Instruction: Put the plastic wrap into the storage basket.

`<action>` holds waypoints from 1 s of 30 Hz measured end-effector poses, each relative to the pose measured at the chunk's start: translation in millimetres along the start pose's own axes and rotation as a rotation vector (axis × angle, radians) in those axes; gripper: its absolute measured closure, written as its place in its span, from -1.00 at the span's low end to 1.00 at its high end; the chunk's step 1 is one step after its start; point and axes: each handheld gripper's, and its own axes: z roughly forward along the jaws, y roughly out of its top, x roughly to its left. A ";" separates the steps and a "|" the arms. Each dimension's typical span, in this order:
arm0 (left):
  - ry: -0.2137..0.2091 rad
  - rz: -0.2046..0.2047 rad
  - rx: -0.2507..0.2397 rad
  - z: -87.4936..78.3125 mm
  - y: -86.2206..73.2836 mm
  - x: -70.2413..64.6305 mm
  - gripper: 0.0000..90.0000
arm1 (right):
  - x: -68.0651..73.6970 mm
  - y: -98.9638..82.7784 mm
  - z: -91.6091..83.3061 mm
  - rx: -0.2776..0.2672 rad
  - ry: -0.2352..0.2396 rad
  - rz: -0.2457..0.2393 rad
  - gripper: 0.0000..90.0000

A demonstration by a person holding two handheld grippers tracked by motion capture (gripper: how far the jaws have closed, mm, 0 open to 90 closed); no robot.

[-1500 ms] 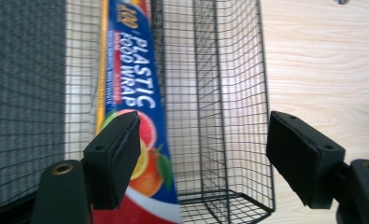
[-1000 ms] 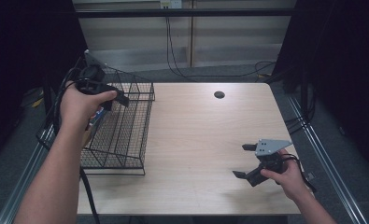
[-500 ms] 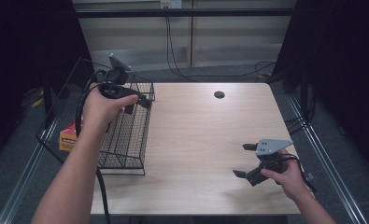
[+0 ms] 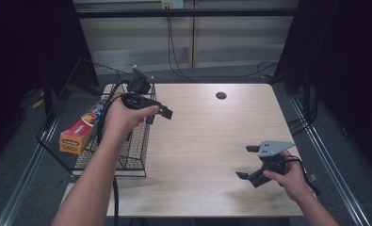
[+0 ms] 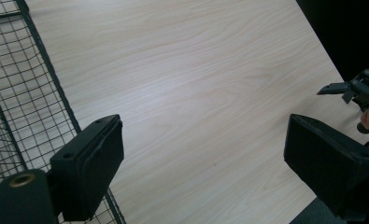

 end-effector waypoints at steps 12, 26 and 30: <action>-0.046 0.046 0.004 30.1 -12.2 -11.5 -0.74 | -2.7 -5.1 1.9 0.021 -0.009 0.007 -1.00; -0.110 0.114 0.026 69.5 -29.4 -27.9 -0.77 | -5.0 -9.5 3.5 0.032 -0.008 0.022 -1.00; -0.114 0.129 0.021 77.7 -33.3 -30.5 -0.78 | -7.0 -11.0 3.4 0.036 -0.010 0.023 -1.00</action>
